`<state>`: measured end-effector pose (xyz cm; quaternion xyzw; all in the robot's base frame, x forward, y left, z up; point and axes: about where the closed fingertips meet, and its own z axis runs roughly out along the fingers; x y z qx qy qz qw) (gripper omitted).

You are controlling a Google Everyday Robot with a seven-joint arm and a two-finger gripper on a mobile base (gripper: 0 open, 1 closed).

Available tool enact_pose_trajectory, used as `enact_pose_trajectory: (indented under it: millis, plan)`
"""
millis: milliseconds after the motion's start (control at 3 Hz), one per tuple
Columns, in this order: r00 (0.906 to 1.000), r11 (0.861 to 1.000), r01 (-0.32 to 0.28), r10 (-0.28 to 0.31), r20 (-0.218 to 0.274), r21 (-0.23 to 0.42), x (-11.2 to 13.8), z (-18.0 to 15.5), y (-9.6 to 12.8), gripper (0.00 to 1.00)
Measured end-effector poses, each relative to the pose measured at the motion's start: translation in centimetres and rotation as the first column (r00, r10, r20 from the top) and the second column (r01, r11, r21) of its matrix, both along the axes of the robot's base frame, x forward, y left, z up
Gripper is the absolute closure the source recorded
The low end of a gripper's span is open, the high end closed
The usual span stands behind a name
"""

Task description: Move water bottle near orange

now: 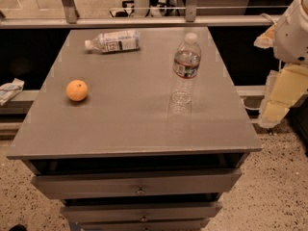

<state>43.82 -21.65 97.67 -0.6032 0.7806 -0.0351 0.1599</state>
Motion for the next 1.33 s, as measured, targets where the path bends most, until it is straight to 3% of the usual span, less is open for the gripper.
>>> enact_pose_trajectory:
  millis: [333, 667, 1000, 1333]
  plan:
    - [1.0, 1.0, 0.0, 0.0, 0.0, 0.0, 0.0, 0.0, 0.0, 0.0]
    - [0.9992, 0.992, 0.001, -0.006, 0.041, 0.124, 2.3, -1.4, 0.1, 0.0]
    - [0.9974, 0.962, -0.013, -0.007, 0.072, 0.271, 5.5, -3.2, 1.6, 0.0]
    - [0.9953, 0.913, -0.025, -0.015, 0.095, 0.407, 8.5, -4.5, 3.4, 0.0]
